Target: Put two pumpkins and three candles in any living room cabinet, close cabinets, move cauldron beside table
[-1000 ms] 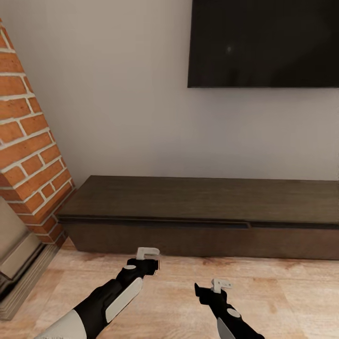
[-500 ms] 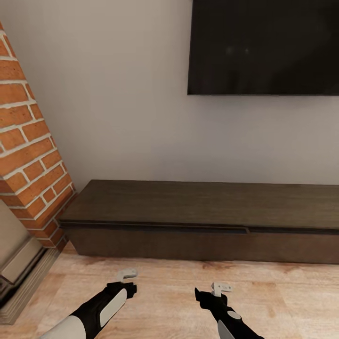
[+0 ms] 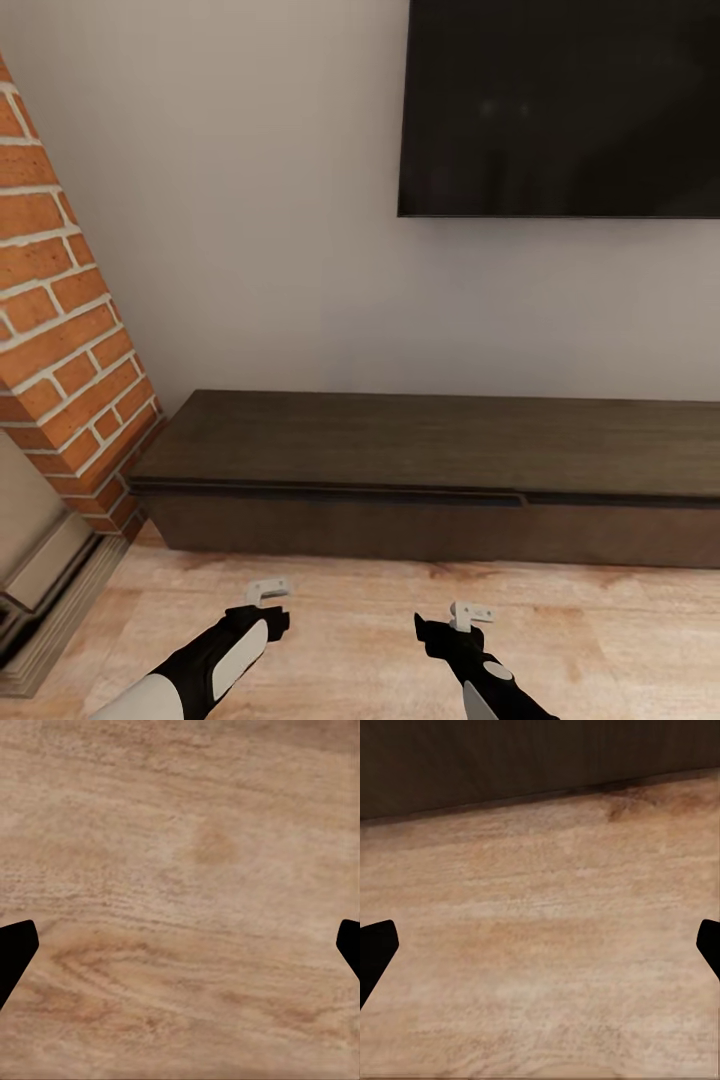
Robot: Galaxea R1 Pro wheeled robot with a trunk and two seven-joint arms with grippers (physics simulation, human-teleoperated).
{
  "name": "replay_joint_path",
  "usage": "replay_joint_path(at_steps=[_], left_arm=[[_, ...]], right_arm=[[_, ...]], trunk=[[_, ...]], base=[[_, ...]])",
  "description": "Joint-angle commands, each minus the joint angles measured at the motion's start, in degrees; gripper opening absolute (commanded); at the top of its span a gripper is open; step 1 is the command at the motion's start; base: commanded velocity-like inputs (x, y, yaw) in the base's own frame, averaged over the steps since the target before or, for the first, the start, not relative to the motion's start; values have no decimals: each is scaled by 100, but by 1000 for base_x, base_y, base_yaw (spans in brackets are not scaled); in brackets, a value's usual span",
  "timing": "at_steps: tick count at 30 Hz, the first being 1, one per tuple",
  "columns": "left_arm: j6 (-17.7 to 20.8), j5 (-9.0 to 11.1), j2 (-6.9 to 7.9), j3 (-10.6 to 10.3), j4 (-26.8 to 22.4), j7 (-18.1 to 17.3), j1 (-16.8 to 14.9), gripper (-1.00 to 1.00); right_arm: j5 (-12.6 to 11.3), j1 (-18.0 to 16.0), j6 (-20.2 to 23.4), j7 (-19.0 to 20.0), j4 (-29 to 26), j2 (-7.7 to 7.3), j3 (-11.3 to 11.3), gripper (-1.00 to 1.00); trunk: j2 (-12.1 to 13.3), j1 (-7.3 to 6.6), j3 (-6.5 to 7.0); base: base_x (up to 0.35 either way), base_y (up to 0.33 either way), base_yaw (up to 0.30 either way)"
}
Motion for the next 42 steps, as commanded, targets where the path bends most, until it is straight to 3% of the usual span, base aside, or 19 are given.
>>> replay_joint_path(at_steps=[1,14,30,42], left_arm=[[14,44,9,-47,-14,47,-5,100],[8,42,7,-48,-12,47,32,100],[-117,43,1,-48,-12,47,39,100],[-129,44,-32,-56,-12,47,39,100]], right_arm=[[-52,-5,-37,-32,2,-4,48,100],[-97,-5,-76,8,5,-4,43,100],[-107,-5,-76,20,63,-4,41,100],[-115,-5,-78,20,141,-4,33,100]], trunk=[[39,-24,13],[561,-309,247],[1203,-660,534],[1684,-924,750]], base=[[0,0,0],[-2,0,-32],[-238,0,-266],[-28,0,-280]])
